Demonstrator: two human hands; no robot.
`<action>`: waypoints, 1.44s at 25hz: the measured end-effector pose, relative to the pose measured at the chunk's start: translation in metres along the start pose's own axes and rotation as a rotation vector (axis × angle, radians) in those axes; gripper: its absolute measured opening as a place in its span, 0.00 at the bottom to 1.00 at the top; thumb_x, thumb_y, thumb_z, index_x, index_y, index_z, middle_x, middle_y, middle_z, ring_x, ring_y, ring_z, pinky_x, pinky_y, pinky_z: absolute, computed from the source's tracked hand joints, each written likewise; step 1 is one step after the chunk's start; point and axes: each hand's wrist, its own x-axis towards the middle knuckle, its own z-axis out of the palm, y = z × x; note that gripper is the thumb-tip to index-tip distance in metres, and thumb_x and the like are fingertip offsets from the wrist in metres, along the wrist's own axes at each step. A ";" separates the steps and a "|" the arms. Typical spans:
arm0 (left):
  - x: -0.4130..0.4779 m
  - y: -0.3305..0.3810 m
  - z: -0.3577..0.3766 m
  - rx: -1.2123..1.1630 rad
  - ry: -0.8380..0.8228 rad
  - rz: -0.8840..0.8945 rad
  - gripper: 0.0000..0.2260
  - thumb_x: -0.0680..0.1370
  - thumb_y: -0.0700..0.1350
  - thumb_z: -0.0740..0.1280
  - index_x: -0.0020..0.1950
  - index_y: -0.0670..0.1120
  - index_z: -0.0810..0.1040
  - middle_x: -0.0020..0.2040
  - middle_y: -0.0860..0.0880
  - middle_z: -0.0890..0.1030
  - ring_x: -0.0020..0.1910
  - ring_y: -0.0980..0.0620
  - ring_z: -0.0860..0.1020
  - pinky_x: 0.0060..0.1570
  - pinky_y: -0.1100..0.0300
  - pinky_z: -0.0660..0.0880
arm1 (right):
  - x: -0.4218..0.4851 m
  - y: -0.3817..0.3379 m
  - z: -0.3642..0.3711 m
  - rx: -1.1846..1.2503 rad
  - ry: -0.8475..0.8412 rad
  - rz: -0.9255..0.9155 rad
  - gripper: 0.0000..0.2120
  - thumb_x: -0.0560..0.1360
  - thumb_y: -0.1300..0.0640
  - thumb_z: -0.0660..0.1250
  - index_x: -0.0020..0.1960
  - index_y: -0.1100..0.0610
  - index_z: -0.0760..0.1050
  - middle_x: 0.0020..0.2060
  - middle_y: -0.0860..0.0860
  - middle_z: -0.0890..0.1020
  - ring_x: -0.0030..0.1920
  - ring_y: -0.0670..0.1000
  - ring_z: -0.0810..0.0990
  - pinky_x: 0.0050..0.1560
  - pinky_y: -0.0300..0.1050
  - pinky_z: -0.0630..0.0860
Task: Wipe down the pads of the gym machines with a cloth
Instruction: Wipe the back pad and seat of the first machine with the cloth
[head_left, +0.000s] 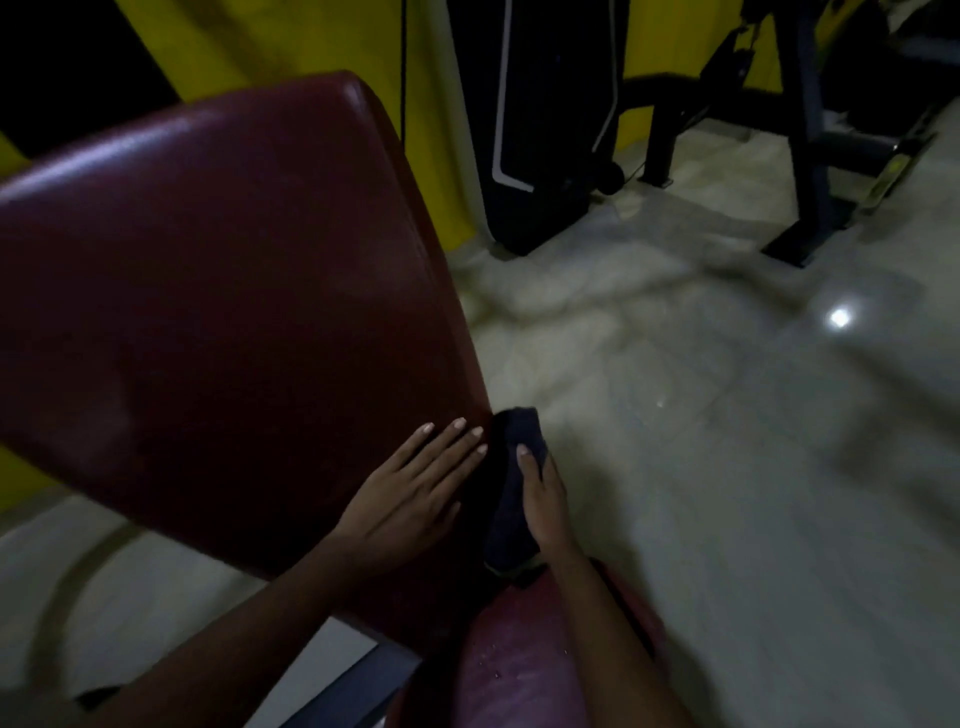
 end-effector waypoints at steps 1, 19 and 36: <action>-0.002 0.006 -0.012 -0.185 0.034 -0.101 0.25 0.77 0.50 0.56 0.73 0.43 0.63 0.74 0.46 0.65 0.74 0.50 0.57 0.74 0.54 0.48 | -0.010 -0.021 -0.003 -0.008 -0.026 -0.038 0.17 0.81 0.51 0.55 0.67 0.57 0.66 0.55 0.49 0.71 0.58 0.47 0.70 0.56 0.36 0.64; -0.071 0.039 -0.173 -2.011 0.882 -1.672 0.42 0.57 0.64 0.75 0.64 0.42 0.73 0.53 0.46 0.79 0.54 0.48 0.76 0.49 0.59 0.73 | -0.196 -0.191 0.070 -0.378 -0.972 0.036 0.25 0.81 0.46 0.51 0.73 0.58 0.61 0.67 0.51 0.69 0.67 0.49 0.68 0.63 0.36 0.66; -0.090 -0.123 -0.173 -0.965 1.235 -1.901 0.27 0.77 0.58 0.61 0.73 0.47 0.63 0.70 0.42 0.69 0.68 0.42 0.68 0.65 0.46 0.68 | -0.050 -0.316 0.197 -1.536 -0.565 -1.734 0.29 0.77 0.36 0.45 0.71 0.50 0.62 0.69 0.54 0.70 0.69 0.55 0.69 0.65 0.60 0.66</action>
